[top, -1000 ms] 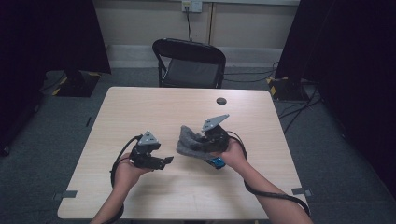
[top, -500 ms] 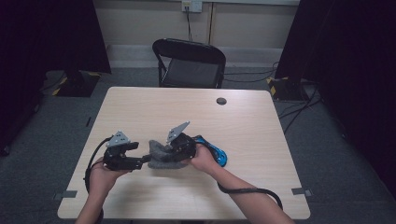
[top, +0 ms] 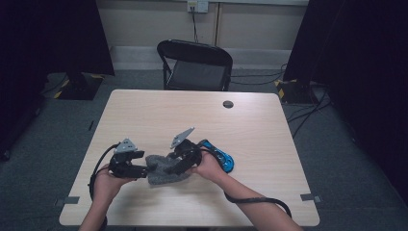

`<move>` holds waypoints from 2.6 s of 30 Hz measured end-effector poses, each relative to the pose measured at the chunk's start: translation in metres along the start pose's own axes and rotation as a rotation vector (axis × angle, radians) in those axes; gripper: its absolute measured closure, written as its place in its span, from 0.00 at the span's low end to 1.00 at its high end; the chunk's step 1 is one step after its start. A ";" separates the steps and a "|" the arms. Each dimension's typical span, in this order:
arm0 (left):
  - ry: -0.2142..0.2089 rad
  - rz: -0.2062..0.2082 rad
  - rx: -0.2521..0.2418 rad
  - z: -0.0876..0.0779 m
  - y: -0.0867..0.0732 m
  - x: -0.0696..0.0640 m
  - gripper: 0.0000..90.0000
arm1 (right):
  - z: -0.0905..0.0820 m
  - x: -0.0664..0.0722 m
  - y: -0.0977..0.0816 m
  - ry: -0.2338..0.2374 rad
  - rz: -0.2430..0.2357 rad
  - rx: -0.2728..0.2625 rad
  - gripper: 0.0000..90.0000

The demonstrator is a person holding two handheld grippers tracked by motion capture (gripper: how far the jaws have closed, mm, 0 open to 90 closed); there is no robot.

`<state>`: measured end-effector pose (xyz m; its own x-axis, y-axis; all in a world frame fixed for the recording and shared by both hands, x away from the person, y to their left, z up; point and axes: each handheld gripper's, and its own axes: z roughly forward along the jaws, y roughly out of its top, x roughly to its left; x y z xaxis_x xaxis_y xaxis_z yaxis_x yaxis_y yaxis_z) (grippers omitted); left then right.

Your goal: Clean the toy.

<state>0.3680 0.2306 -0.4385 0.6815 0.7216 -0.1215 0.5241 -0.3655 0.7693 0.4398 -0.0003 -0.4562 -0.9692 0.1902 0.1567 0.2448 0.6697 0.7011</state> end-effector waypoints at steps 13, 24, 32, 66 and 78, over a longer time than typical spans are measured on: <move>-0.112 0.182 0.127 0.044 0.012 -0.021 0.29 | -0.075 -0.040 -0.050 -0.258 0.182 -0.055 0.18; -0.089 0.194 0.189 0.062 0.003 -0.013 0.42 | -0.059 -0.056 -0.069 -0.326 0.242 0.026 0.16; -0.095 0.153 0.208 0.066 -0.002 -0.008 0.45 | -0.038 -0.058 -0.068 -0.350 0.219 0.098 0.16; -0.093 0.011 0.272 0.069 0.002 -0.018 0.85 | -0.035 -0.056 -0.068 -0.417 0.264 0.096 0.29; -0.074 -0.119 0.124 0.047 0.019 0.003 0.87 | -0.054 -0.055 -0.071 -0.345 0.282 0.018 0.29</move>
<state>0.4039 0.1981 -0.4534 0.6446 0.7203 -0.2565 0.6590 -0.3533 0.6640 0.4743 -0.0965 -0.4771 -0.7993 0.5931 0.0966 0.5014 0.5696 0.6513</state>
